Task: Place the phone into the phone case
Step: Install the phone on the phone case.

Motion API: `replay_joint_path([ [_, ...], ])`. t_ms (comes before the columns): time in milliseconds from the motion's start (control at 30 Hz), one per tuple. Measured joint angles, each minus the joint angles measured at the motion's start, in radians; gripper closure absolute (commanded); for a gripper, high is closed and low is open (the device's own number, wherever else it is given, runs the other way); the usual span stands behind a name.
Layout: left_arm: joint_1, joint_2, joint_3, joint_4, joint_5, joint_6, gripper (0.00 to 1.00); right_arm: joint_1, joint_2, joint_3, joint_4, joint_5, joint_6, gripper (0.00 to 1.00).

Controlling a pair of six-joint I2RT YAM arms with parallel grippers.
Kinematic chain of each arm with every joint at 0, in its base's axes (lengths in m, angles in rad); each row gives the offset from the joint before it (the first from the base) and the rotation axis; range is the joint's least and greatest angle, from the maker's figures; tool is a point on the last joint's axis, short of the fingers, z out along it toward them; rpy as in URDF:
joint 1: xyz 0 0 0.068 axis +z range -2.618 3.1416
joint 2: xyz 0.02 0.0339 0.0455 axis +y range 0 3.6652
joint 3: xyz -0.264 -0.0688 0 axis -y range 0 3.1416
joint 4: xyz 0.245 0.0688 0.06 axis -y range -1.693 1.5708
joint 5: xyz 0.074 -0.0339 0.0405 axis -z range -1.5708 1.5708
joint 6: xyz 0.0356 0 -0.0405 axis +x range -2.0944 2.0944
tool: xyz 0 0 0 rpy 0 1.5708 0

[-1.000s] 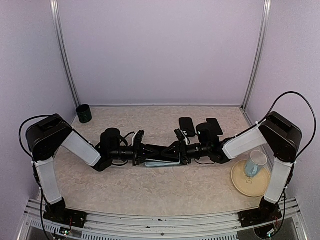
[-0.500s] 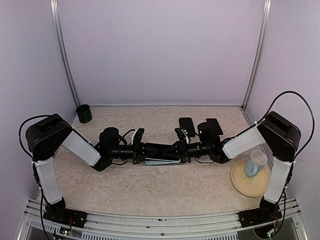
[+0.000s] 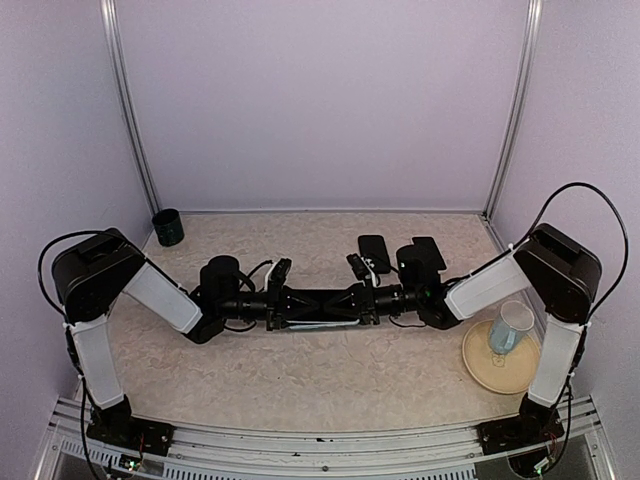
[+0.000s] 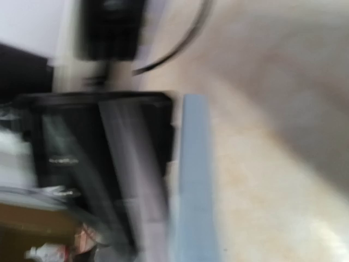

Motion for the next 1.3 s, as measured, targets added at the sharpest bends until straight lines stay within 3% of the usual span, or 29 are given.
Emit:
replay_joint_path([
  [333, -0.003, -0.032, -0.006, 0.011, 0.01, 0.011, 0.73, 0.005, -0.041, -0.003, 0.034, -0.037, 0.0, 0.97],
  [600, 0.0, -0.066, -0.006, 0.007, 0.014, 0.019, 0.6, 0.005, -0.067, -0.01, 0.029, -0.034, -0.011, 1.0],
  [1300, 0.057, -0.234, -0.044, -0.24, -0.047, 0.136, 0.56, -0.003, -0.126, -0.049, 0.006, -0.032, -0.061, 1.0],
])
